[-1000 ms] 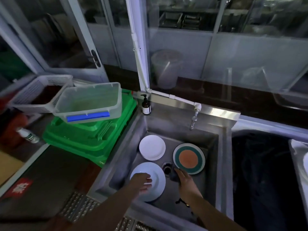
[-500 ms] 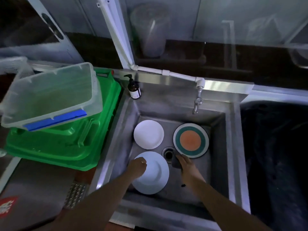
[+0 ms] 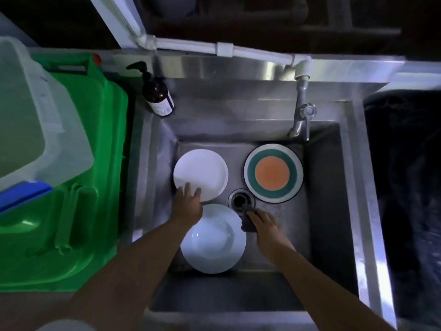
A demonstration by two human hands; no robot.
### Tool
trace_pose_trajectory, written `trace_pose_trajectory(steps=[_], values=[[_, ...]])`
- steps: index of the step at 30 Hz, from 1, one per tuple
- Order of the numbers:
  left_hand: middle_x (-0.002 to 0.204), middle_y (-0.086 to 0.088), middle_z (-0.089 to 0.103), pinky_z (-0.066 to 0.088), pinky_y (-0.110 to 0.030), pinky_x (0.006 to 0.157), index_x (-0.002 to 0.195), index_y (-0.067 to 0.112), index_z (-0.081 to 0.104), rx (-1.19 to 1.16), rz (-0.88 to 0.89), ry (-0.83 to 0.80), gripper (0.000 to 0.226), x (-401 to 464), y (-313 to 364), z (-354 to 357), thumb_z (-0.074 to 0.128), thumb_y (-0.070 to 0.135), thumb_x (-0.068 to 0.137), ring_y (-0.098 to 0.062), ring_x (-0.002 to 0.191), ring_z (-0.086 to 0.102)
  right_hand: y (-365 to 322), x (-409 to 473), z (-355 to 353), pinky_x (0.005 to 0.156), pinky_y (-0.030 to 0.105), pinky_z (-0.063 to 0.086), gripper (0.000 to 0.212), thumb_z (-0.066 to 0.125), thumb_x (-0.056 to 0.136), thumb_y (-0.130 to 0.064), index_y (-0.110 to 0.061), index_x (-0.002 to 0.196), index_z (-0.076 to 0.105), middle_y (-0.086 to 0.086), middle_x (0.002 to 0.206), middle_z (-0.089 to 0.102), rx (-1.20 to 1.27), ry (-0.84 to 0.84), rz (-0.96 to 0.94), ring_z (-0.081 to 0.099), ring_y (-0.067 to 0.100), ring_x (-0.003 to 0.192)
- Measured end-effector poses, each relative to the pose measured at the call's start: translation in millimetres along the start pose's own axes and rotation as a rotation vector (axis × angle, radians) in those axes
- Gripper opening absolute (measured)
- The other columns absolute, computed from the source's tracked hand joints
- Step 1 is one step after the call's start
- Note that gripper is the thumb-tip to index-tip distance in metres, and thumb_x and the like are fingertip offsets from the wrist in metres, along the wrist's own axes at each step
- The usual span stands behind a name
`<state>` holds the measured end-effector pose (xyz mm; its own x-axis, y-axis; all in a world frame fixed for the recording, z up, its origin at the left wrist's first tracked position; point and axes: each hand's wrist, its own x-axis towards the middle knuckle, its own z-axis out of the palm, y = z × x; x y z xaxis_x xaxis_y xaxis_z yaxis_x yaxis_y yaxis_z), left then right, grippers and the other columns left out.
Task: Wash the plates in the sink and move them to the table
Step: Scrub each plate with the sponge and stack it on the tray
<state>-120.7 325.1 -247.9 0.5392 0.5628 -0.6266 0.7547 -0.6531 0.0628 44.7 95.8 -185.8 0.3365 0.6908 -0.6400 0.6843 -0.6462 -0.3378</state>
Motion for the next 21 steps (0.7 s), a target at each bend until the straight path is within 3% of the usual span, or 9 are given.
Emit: trace_pose_trajectory(steps=[3,6,11,15,21], values=[[0.166,-0.023,0.018,0.037,-0.052,0.113,0.157,0.023,0.034,0.029,0.009,0.009,0.074,30,8,-16,0.066,0.040,0.092,-0.049,0.147,0.025,2,10,9,0.120,0.046,0.030,0.070,0.054,0.093,-0.003,-0.020,0.156,0.033,0.005,0.162,0.025,0.024,-0.012,0.007,0.023,0.030,0.149],[0.169,-0.019,-0.003,0.022,-0.053,0.121,0.162,0.028,0.014,0.033,-0.041,0.034,0.080,67,11,-29,0.057,0.050,0.098,-0.045,0.154,0.006,7,22,20,0.119,0.046,0.030,0.072,0.055,0.091,-0.005,-0.022,0.156,0.032,0.004,0.163,0.026,0.034,-0.024,-0.001,0.025,0.029,0.149],[0.168,-0.021,-0.002,0.017,-0.055,0.124,0.162,0.028,0.007,0.041,-0.078,0.053,0.086,116,15,-48,0.060,0.049,0.097,-0.048,0.153,0.005,6,38,22,0.118,0.047,0.033,0.072,0.057,0.090,-0.005,-0.023,0.155,0.033,0.003,0.162,0.027,0.057,-0.007,0.011,0.025,0.028,0.149],[0.167,-0.021,0.006,0.022,-0.055,0.121,0.162,0.029,0.009,0.064,-0.086,0.028,0.090,127,15,-49,0.067,0.045,0.094,-0.046,0.151,0.016,3,48,17,0.118,0.046,0.033,0.070,0.058,0.091,-0.004,-0.023,0.154,0.035,0.002,0.161,0.029,0.092,0.007,0.041,0.026,0.027,0.148],[0.166,-0.024,0.006,0.026,-0.055,0.120,0.163,0.030,0.002,0.075,-0.144,0.020,0.097,133,16,-49,0.067,0.049,0.094,-0.048,0.152,0.012,5,50,16,0.118,0.043,0.031,0.072,0.059,0.093,-0.006,-0.025,0.157,0.031,0.000,0.162,0.025,0.089,0.014,0.054,0.022,0.025,0.150]])
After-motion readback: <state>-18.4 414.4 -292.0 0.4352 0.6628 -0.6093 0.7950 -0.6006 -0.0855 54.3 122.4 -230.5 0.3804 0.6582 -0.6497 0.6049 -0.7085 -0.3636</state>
